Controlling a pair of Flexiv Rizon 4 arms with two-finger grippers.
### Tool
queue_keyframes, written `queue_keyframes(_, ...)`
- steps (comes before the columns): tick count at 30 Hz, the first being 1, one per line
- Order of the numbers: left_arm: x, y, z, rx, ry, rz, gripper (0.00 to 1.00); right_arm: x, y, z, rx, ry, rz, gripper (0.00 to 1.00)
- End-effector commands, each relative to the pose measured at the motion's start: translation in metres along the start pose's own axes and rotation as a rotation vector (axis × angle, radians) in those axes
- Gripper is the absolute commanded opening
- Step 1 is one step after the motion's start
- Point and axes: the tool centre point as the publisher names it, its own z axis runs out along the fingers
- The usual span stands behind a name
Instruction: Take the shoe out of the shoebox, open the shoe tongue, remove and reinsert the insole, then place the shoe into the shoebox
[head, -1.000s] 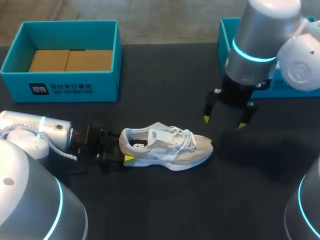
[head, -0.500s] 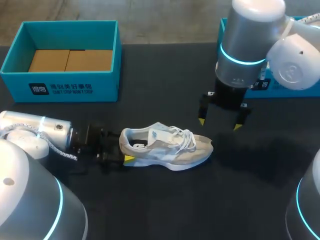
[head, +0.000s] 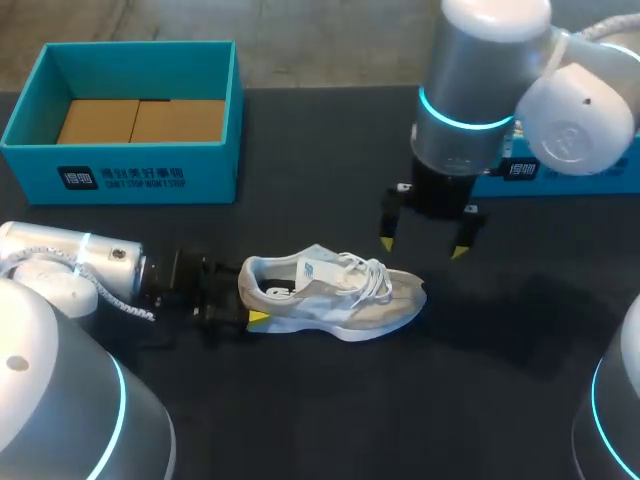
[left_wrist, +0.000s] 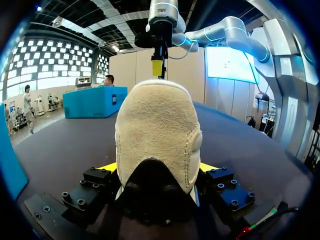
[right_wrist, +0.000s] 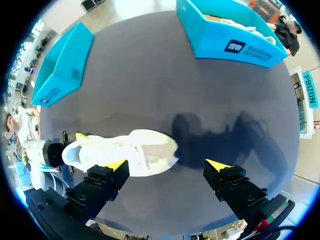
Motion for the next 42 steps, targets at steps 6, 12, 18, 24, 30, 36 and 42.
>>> queue_keyframes(6, 0.002, 0.003, 0.0, 0.0, -0.002, 0.001, 0.0, 0.051, -0.012, -0.007, -0.033, -0.087, 0.005, 1.0)
queue_keyframes(12, 0.002, 0.003, 0.0, 0.0, -0.002, 0.001, 0.0, 0.076, -0.019, -0.002, -0.035, -0.112, -0.011, 1.0)
queue_keyframes(18, 0.002, 0.003, 0.0, 0.0, -0.002, 0.001, 0.0, 0.099, -0.026, 0.005, -0.031, -0.112, -0.027, 1.0)
queue_keyframes(24, 0.002, 0.003, 0.0, 0.0, -0.002, 0.001, 0.0, 0.114, -0.031, 0.018, -0.02, -0.105, -0.046, 1.0)
queue_keyframes(30, 0.002, 0.003, 0.0, 0.0, -0.002, 0.001, 0.0, 0.13, -0.033, 0.024, -0.018, -0.122, -0.074, 1.0)
queue_keyframes(36, 0.002, 0.003, 0.0, 0.0, -0.002, 0.001, 0.0, 0.144, -0.031, 0.03, -0.016, -0.154, -0.106, 1.0)
queue_keyframes(42, 0.002, 0.003, 0.0, 0.0, -0.002, 0.001, 0.0, 0.152, -0.029, 0.037, -0.009, -0.181, -0.122, 1.0)
